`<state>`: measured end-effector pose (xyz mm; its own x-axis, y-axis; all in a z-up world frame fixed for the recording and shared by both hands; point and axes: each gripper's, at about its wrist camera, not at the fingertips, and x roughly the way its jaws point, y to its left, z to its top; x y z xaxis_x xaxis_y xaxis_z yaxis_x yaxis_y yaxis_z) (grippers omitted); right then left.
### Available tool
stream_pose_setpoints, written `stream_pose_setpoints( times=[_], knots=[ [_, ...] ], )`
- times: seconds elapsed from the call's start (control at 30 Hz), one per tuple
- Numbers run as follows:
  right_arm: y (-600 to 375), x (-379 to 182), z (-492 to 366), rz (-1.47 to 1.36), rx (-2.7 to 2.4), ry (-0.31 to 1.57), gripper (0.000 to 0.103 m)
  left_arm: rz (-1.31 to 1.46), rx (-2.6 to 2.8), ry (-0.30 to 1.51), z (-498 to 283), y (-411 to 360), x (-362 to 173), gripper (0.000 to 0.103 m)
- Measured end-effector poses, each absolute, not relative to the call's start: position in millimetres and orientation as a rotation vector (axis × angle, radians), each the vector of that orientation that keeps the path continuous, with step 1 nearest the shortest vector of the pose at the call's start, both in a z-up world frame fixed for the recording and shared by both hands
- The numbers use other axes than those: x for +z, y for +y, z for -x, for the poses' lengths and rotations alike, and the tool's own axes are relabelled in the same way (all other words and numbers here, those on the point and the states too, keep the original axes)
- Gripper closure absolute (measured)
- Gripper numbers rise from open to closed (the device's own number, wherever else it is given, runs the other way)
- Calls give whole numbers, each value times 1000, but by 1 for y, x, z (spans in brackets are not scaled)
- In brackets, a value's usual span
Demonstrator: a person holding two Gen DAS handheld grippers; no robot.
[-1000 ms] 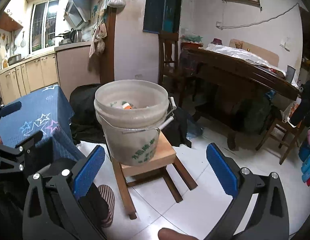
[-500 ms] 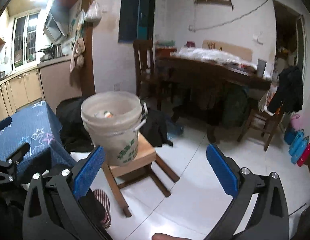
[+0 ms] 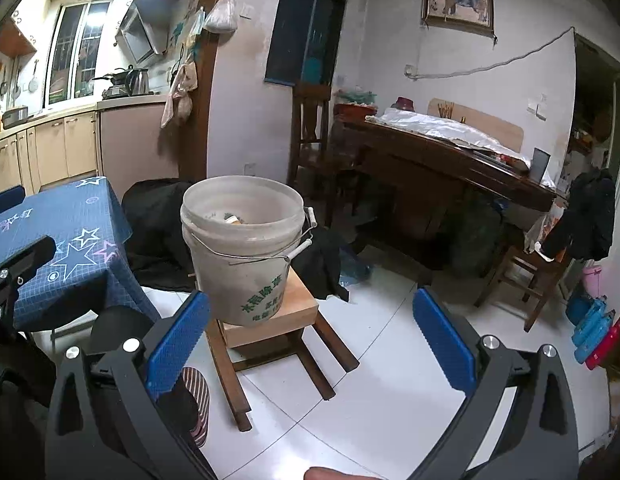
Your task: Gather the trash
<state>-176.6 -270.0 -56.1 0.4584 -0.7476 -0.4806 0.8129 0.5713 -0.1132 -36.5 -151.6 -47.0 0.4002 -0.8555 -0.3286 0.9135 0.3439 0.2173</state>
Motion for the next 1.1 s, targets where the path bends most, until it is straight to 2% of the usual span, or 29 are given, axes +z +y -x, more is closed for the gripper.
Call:
stream_pose_setpoints(
  times=[1.1],
  knots=[
    [-272, -66, 169, -143, -965, 533, 5, -369, -1166, 271, 27, -173, -61, 5]
  ],
)
